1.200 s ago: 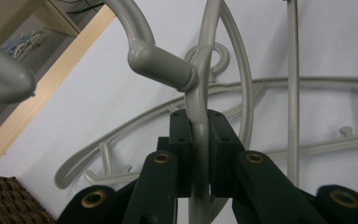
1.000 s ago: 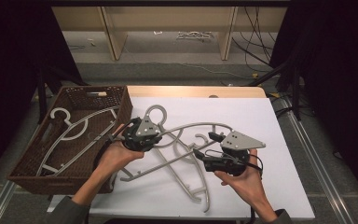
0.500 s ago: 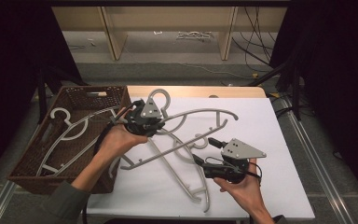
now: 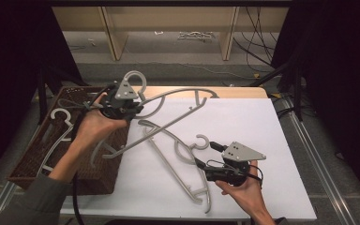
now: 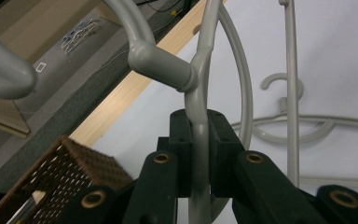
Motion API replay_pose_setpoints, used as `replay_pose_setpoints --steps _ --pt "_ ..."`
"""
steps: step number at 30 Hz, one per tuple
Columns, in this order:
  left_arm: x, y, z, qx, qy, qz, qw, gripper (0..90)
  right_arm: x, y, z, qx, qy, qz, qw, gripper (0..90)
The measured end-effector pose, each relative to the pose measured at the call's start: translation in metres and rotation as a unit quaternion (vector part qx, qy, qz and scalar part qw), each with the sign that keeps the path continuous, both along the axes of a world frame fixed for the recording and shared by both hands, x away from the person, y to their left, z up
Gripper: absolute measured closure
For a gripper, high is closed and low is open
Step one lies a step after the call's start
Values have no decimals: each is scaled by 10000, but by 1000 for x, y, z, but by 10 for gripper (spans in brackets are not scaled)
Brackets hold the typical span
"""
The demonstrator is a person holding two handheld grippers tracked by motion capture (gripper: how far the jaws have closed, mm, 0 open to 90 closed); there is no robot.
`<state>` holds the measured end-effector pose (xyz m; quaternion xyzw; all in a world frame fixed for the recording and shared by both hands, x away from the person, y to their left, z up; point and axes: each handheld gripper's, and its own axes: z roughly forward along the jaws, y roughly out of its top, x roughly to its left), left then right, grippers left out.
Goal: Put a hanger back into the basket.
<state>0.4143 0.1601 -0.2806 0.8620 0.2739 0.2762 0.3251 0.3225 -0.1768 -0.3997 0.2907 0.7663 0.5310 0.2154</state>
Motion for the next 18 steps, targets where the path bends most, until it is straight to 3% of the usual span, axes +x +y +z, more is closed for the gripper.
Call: replay_pose_setpoints --steps 5,7,13,18 --pt "1 25 0 -48 12 193 9998 821 0 1 -2 -58 57 9 10000 273" --pt "1 36 0 9 -75 233 9997 820 0 2 -3 -81 66 19 9999 273" --pt "0 72 -4 -88 -28 639 9979 820 0 2 -4 -97 121 40 9999 273" --pt "4 99 -9 -136 -74 793 9967 820 1 3 -7 -86 97 8 9999 272"
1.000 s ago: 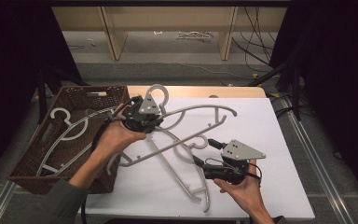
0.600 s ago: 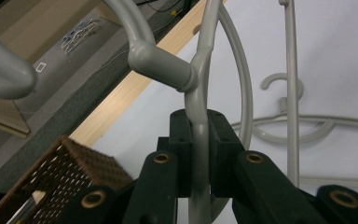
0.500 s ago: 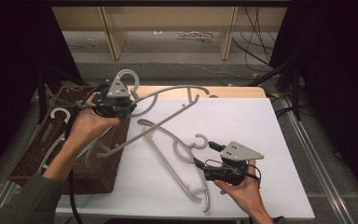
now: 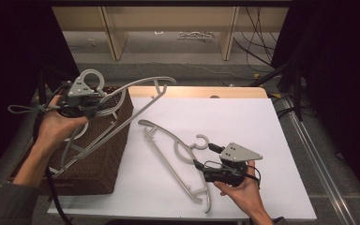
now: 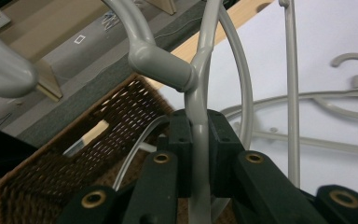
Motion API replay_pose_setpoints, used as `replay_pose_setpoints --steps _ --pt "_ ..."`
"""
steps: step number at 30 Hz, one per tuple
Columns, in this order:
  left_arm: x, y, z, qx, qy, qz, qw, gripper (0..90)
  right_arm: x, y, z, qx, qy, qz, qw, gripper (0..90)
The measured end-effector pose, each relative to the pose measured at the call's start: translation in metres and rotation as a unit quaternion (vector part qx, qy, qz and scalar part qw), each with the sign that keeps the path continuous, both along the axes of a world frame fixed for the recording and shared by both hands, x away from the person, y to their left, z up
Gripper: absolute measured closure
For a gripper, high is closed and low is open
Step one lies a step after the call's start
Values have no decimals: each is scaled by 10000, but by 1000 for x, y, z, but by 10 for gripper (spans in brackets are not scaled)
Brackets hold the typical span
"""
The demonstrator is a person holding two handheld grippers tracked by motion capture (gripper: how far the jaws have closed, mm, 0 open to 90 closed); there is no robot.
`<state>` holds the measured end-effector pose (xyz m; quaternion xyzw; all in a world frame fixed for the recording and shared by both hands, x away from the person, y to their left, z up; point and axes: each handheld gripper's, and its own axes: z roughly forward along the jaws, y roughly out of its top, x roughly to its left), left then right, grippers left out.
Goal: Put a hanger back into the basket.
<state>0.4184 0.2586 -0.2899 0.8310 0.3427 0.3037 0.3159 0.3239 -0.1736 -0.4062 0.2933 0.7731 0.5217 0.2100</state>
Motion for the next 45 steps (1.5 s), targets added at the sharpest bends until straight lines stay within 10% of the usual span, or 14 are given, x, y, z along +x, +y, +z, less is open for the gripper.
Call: replay_pose_setpoints --steps 22,45 --pt "3 85 -33 -292 -230 998 9943 820 2 0 -3 -80 110 56 9999 272" --pt "-6 130 -66 -157 260 1466 9887 819 4 -1 -6 -48 179 9 9998 253"
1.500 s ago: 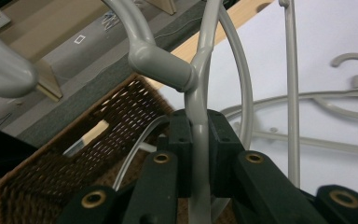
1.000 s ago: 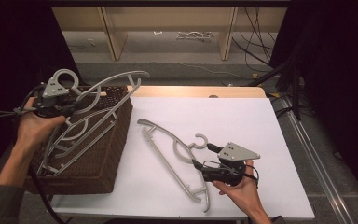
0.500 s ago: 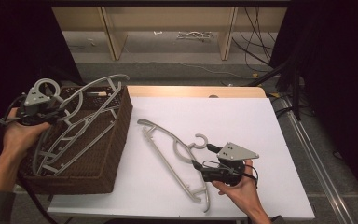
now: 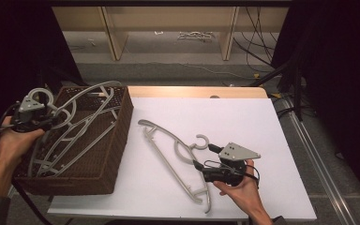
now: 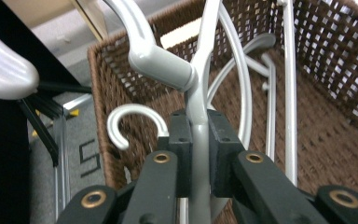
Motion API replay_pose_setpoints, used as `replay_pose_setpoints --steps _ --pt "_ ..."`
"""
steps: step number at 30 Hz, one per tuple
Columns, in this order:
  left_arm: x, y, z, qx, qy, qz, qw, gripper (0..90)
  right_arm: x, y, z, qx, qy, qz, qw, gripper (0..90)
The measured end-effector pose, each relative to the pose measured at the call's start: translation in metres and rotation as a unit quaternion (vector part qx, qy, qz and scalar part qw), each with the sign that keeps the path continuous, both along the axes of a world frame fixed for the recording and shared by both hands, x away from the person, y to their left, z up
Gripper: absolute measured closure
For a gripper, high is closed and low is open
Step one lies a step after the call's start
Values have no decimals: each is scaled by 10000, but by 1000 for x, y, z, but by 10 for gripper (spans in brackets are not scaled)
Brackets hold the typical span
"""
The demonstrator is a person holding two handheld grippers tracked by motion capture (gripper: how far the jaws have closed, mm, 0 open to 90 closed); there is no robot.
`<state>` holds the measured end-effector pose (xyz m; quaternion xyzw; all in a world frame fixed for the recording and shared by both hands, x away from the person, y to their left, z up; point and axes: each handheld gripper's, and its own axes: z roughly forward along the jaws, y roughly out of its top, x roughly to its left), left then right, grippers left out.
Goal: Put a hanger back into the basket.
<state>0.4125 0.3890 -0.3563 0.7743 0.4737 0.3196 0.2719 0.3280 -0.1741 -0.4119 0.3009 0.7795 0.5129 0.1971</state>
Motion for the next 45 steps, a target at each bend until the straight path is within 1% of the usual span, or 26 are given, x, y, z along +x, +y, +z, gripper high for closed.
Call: replay_pose_setpoints --steps 2,8,9,10,12,13,14,16,17,20,22,23,24,25,26,27,28,31,32,34,37,38,41,42,43,45 --pt "1 -1 -4 63 70 -8 10000 818 0 0 0 -9 -6 5 10000 253" --pt "7 -7 -20 68 241 -53 9997 818 1 1 -1 -18 -25 41 10000 254" --pt "8 -8 -22 75 260 -74 9996 817 1 1 -2 24 -30 37 10000 254" --pt "9 -11 -25 141 312 -112 9993 816 1 1 -2 13 -18 39 10000 254" --pt "11 -14 -30 158 399 -107 9990 816 0 0 -1 -83 12 -1 10000 254" --pt "13 -16 -34 195 450 -159 9987 815 0 0 0 -123 34 -9 9999 253" --pt "14 -17 -36 212 488 -179 9984 814 1 1 -2 25 -31 41 10000 253" --pt "16 -22 -44 364 576 -199 9975 813 1 1 -1 -13 -4 44 10000 254" --pt "18 -23 -48 526 608 -116 9967 815 1 1 -1 -15 -6 46 10000 254" --pt "20 -20 -51 516 595 -14 9969 818 1 0 -1 -40 14 35 10000 254" --pt "21 -18 -53 589 609 24 9964 815 1 1 -2 -27 6 33 10000 254" --pt "22 -19 -54 572 600 55 9965 814 1 0 -1 -52 29 38 10000 253" --pt "23 -18 -54 594 657 65 9960 806 1 0 -2 -53 25 37 10000 254" --pt "23 -17 -54 601 648 153 9960 765 1 0 -2 -40 21 33 10000 254" --pt "23 -17 -54 596 622 249 9960 694 1 0 -2 -35 23 31 10000 254" --pt "22 -17 -54 564 543 429 9960 644 1 0 -2 -20 25 27 10000 254" --pt "22 -17 -53 557 495 460 9962 581 1 0 -2 -44 22 32 10000 254" --pt "15 -15 -42 348 203 713 9966 487 2 -1 -2 -34 22 28 10000 254" --pt "14 -15 -39 264 143 741 9968 441 3 0 -3 38 -27 23 10000 254" --pt "8 -14 -29 59 9 781 9969 412 2 0 -2 -42 31 23 10000 253" --pt "0 -16 -17 -187 -171 800 9965 369 2 0 -2 -33 28 33 10000 253" --pt "-2 -16 -14 -187 -188 764 9967 359 2 0 -2 -18 21 30 10000 254" --pt "-14 -23 -2 -200 -381 712 9965 330 2 0 -2 -36 7 19 10000 254" --pt "-21 -28 3 -279 -488 654 9963 321 2 0 -2 -41 3 29 10000 253" --pt "-26 -32 7 -367 -529 580 9962 315 3 0 -3 -8 -23 19 10000 253" --pt "-37 -42 13 -496 -614 410 9960 303 3 0 -2 -27 42 15 10000 253"
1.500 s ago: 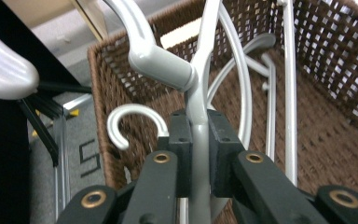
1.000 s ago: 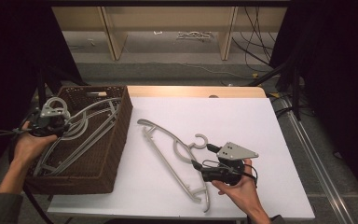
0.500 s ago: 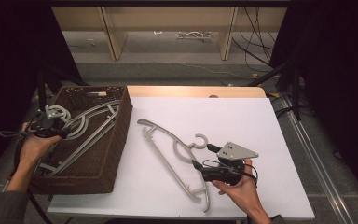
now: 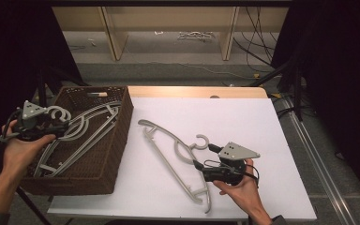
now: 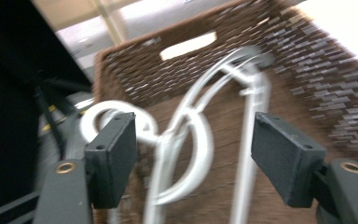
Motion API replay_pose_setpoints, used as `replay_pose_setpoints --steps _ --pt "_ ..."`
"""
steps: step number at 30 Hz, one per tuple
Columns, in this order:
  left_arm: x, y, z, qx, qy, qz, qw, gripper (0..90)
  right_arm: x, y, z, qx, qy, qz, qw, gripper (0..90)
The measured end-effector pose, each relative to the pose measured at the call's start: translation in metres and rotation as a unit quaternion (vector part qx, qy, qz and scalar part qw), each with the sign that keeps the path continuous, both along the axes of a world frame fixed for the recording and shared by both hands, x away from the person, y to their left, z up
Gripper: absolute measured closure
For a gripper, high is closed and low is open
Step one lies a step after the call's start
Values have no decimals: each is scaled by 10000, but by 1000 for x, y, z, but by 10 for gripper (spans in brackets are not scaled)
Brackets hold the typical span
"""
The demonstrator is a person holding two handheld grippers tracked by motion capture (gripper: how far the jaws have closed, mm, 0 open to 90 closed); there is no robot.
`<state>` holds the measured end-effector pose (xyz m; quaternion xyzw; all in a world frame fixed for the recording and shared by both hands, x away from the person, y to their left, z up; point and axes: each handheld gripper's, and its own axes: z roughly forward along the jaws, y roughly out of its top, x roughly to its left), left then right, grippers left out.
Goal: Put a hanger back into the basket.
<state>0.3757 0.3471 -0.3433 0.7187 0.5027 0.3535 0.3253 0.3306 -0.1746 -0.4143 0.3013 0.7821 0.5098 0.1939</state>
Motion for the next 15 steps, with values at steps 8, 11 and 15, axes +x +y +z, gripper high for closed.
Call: replay_pose_setpoints --steps 8,11,15 --pt "-34 -48 8 -570 -355 -560 9962 277 0 1 -2 -11 -12 -31 10000 249" --pt "-43 -66 8 -811 -469 -784 9925 274 1 2 -3 62 -38 -31 10000 246" --pt "-51 -86 4 -1179 -604 -1003 9861 265 0 1 -3 16 5 -24 10000 244"
